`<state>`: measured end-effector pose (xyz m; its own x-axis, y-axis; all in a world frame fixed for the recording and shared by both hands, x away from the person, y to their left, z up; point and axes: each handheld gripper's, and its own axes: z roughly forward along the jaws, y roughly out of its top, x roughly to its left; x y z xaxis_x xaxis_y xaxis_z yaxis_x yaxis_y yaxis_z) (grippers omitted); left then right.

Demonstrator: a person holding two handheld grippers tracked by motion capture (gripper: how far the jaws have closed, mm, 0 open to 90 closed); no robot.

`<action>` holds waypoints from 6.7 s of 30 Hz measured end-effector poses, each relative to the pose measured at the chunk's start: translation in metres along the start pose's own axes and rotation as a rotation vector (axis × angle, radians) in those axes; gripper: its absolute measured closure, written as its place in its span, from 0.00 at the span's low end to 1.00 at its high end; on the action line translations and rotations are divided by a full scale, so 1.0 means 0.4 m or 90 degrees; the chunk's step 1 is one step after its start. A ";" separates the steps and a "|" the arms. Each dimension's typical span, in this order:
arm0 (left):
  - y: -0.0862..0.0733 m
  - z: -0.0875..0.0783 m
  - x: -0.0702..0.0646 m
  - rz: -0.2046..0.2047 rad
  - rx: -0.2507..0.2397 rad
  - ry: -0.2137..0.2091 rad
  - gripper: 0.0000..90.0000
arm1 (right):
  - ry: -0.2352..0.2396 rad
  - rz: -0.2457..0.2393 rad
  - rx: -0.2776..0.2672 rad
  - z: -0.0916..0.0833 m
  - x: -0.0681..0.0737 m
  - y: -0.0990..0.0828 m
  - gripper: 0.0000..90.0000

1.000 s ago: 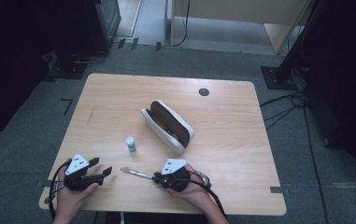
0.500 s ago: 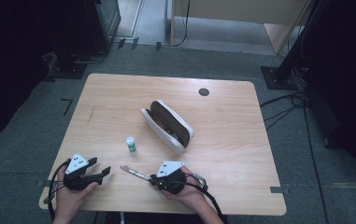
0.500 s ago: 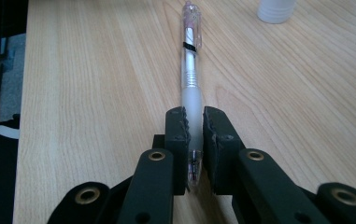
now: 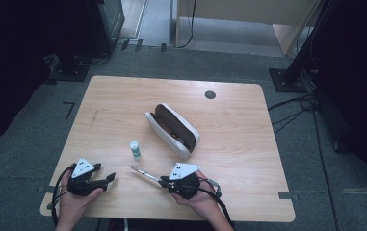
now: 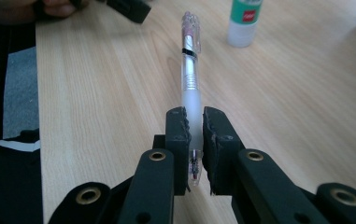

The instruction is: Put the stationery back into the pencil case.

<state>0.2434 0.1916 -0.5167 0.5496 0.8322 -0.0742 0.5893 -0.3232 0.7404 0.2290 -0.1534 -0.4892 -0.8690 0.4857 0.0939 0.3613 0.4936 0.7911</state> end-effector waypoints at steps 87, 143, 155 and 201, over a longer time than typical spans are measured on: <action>0.004 0.012 -0.022 0.051 0.032 0.024 0.18 | -0.211 0.135 0.013 -0.050 -0.268 0.207 0.89; 0.027 0.040 -0.063 0.050 0.021 0.008 0.23 | -0.086 0.096 -0.072 0.028 -0.081 0.279 0.74; 0.025 0.040 -0.066 0.057 0.025 0.014 0.22 | -0.099 0.112 -0.067 0.116 -0.055 0.288 0.65; 0.027 0.043 -0.066 0.058 0.026 0.011 0.21 | -0.166 0.101 -0.126 -0.038 -0.112 0.335 0.74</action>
<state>0.2454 0.1585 -0.5181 0.5913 0.8065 0.0040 0.5619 -0.4155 0.7153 0.3111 -0.1200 -0.3782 -0.6826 0.7256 0.0873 0.3902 0.2609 0.8830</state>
